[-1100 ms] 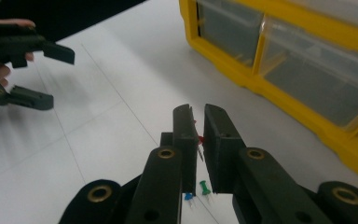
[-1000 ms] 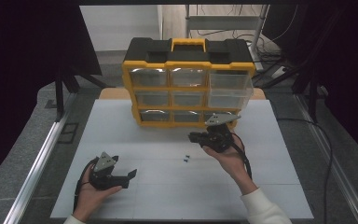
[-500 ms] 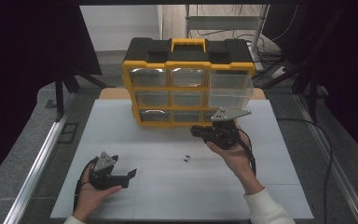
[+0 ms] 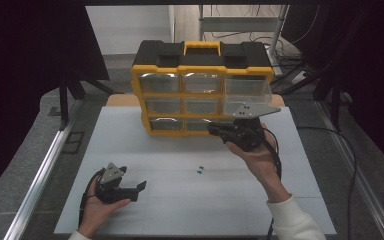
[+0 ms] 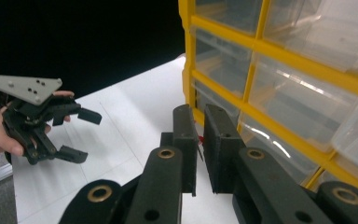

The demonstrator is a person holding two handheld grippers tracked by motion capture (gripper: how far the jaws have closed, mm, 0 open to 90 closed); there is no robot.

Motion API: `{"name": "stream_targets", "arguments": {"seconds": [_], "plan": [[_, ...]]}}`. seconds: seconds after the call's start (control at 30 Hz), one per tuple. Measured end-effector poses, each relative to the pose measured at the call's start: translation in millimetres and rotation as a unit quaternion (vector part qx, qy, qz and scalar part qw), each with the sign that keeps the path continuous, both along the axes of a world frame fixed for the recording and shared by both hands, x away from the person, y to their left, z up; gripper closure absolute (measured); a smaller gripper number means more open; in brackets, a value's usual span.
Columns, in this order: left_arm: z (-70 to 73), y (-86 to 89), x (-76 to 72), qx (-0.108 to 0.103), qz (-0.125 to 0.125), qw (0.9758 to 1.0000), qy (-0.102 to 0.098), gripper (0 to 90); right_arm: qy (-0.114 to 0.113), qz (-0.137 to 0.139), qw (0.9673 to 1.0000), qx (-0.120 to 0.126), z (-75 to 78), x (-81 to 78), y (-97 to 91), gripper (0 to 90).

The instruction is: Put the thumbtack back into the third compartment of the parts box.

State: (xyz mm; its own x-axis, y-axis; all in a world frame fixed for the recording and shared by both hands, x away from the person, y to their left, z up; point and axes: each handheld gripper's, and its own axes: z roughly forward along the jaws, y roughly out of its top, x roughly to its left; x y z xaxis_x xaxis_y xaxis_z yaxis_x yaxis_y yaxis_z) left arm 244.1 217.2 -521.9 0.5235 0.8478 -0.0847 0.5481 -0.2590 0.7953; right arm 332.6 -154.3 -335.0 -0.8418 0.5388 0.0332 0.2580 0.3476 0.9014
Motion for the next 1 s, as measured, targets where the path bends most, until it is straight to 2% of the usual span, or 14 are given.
{"name": "stream_targets", "arguments": {"seconds": [0.47, 0.63, 1.0], "plan": [[0.2, 0.5, 0.0, 0.001, 0.001, 1.0000, 0.000, 9.3, -0.017, -0.014, 0.9996, 0.019, 34.2, 11.1, -6.3, 83.5], [0.0, 0.4, -0.1, 0.001, 0.000, 1.0000, 0.000, 9.3, -0.022, -0.021, 0.9993, 0.020, 41.9, 13.5, -8.7, 83.5], [0.4, 0.6, -0.4, 0.001, 0.001, 1.0000, -0.002, 9.3, -0.033, -0.055, 0.9977, 0.023, 62.2, 30.0, -19.6, 83.5]]}}
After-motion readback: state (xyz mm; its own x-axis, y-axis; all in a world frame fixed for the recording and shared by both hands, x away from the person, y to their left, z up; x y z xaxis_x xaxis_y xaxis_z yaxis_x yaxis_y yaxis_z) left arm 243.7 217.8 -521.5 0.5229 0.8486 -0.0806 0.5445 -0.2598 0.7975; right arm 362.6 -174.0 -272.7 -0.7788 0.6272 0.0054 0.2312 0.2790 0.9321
